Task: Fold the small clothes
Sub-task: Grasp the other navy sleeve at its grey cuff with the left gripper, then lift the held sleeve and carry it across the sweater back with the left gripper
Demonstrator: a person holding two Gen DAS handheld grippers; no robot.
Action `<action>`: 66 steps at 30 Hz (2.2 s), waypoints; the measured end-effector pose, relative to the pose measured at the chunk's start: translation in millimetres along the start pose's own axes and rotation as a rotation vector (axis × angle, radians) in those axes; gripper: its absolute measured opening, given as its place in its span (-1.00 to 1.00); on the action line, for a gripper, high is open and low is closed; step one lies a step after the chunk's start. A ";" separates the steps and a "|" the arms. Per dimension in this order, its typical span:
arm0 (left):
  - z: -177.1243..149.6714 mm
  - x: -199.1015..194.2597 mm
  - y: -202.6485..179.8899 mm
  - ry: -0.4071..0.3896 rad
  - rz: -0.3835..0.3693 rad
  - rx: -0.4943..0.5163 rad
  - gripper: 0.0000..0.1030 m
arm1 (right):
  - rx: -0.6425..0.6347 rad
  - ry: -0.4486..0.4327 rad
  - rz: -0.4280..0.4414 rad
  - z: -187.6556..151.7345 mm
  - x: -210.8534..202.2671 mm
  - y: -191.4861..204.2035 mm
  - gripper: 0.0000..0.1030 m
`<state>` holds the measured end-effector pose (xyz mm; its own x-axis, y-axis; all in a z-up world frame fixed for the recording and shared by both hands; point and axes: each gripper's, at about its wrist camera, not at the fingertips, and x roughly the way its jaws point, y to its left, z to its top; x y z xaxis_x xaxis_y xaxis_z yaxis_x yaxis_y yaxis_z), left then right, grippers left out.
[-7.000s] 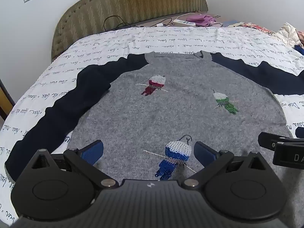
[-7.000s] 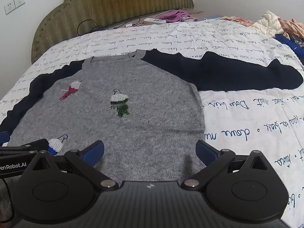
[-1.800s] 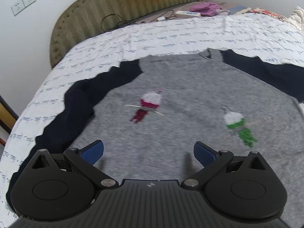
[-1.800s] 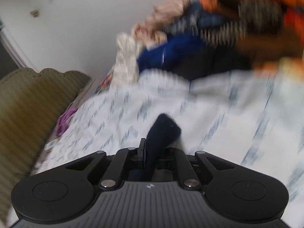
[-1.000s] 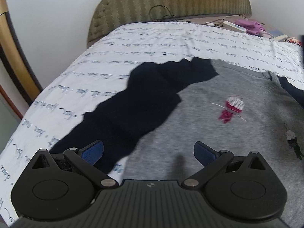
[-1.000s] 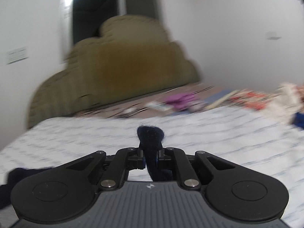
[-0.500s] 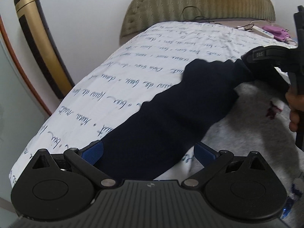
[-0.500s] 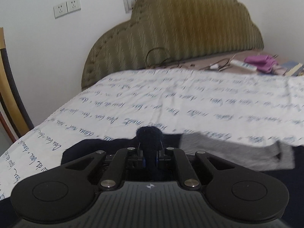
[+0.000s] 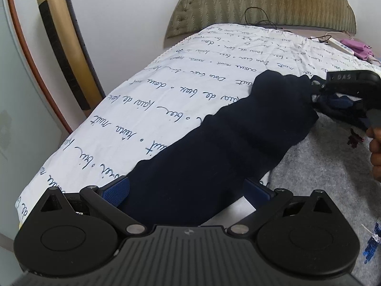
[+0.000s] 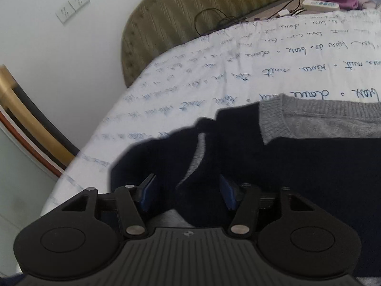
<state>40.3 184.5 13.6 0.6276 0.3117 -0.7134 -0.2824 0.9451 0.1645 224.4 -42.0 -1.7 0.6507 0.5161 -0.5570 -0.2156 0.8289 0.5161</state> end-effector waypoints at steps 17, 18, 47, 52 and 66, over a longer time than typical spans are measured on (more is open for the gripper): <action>-50.6 -4.0 89.2 0.110 -0.264 -0.400 0.87 | -0.586 -0.065 0.064 -63.9 -58.6 117.2 0.25; -52.3 -1.6 94.5 0.119 -0.278 -0.444 0.86 | -0.650 -0.061 0.085 -74.7 -60.9 127.1 0.27; -23.0 5.6 126.4 -0.161 -0.185 -0.779 -0.93 | -0.670 -0.072 -0.003 -114.7 -85.3 116.1 0.52; 0.9 -11.9 159.4 -0.294 0.033 -0.710 -0.93 | -0.652 -0.081 -0.033 -110.6 -93.6 102.9 0.53; 91.6 22.5 125.1 -0.232 0.127 -0.472 -0.93 | -0.390 -0.017 -0.055 -86.8 -100.4 43.8 0.62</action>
<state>85.5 318.8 80.5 0.6957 0.4848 -0.5301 -0.6285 0.7681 -0.1224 86.4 -38.9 20.4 0.6804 0.4678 -0.5641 -0.4384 0.8767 0.1982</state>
